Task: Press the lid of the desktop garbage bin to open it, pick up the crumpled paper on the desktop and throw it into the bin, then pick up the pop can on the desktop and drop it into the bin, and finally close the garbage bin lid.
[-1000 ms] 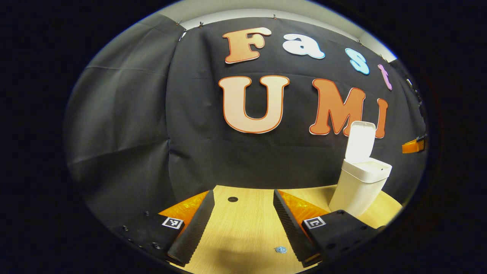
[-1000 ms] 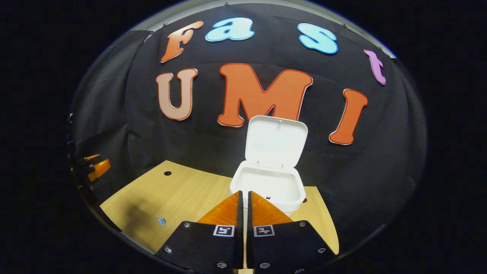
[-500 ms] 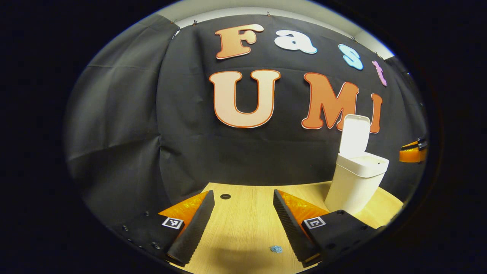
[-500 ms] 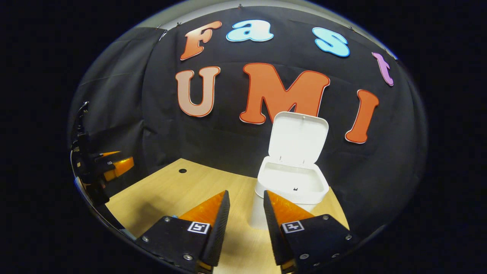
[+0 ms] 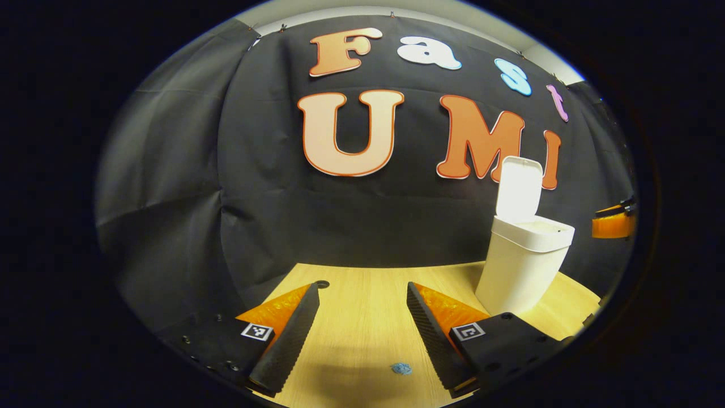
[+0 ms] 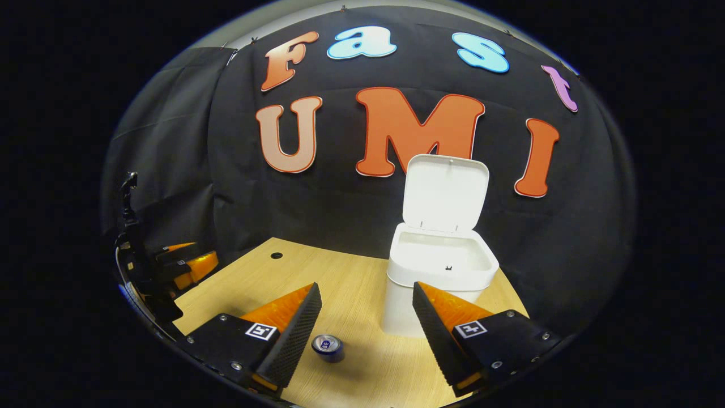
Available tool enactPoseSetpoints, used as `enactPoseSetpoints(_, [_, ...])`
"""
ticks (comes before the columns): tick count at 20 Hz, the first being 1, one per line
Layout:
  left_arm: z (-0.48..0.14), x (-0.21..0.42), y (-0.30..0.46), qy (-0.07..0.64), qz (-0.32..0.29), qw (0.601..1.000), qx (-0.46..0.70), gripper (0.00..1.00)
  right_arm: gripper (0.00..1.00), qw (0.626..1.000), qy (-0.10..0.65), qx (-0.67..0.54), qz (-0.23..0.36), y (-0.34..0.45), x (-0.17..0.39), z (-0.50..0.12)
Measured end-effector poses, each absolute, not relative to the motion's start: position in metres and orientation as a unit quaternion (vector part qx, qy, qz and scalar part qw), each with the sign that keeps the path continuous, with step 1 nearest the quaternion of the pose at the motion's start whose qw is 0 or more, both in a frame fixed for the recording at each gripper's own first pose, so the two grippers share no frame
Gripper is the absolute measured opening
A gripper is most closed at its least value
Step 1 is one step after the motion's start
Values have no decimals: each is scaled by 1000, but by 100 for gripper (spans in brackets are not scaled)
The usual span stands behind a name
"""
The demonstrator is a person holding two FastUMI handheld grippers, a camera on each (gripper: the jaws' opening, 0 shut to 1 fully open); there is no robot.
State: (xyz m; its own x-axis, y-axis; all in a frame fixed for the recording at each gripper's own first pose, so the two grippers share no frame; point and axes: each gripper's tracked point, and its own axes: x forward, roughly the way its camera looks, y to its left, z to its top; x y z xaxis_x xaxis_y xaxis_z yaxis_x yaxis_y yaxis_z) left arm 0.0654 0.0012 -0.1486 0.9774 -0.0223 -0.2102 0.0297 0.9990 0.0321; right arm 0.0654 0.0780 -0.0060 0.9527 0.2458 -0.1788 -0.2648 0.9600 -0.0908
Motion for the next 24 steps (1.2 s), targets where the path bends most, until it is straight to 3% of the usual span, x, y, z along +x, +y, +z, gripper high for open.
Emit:
enactPoseSetpoints(16, [-322,64,-43,248,-58,967,31,99,98,988,139,-62,35,5,53,-34])
enactPoseSetpoints(24, [-383,59,-50,308,-68,948,45,99,98,984,175,-38,24,1,58,-55])
